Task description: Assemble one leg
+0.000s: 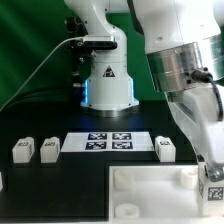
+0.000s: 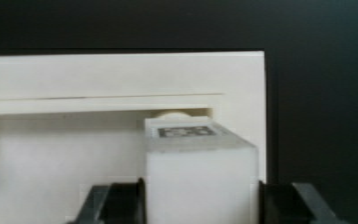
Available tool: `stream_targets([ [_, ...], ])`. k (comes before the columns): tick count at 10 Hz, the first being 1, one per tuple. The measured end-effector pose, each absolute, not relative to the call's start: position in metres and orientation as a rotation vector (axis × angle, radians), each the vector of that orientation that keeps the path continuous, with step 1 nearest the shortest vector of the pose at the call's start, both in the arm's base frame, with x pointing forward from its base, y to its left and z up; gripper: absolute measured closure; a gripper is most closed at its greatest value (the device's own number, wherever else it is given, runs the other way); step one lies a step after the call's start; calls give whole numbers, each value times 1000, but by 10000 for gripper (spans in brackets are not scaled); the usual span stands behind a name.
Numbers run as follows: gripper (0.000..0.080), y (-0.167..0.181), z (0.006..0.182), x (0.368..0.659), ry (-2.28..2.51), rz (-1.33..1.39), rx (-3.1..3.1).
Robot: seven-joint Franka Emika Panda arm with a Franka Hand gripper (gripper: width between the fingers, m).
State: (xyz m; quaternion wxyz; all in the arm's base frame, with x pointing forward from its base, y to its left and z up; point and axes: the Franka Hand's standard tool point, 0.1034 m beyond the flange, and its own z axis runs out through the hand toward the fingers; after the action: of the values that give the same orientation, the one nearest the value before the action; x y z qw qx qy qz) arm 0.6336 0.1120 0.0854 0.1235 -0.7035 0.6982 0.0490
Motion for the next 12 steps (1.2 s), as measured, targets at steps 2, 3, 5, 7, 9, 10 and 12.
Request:
stream_targets([
  [2,390,113,84,633,1952,130,-2132],
  [3,252,117,82,629,1772,130,-2309],
  [5,179,127,91,630,1438,115,-2584],
  [7,156,125,89,629,1139,84,-2723],
  [9,150,126,90,629,650,61,-2944],
  [10,150,127,89,635,378,33,-3012],
  [12,150,114,76,639,7,21,-3035],
])
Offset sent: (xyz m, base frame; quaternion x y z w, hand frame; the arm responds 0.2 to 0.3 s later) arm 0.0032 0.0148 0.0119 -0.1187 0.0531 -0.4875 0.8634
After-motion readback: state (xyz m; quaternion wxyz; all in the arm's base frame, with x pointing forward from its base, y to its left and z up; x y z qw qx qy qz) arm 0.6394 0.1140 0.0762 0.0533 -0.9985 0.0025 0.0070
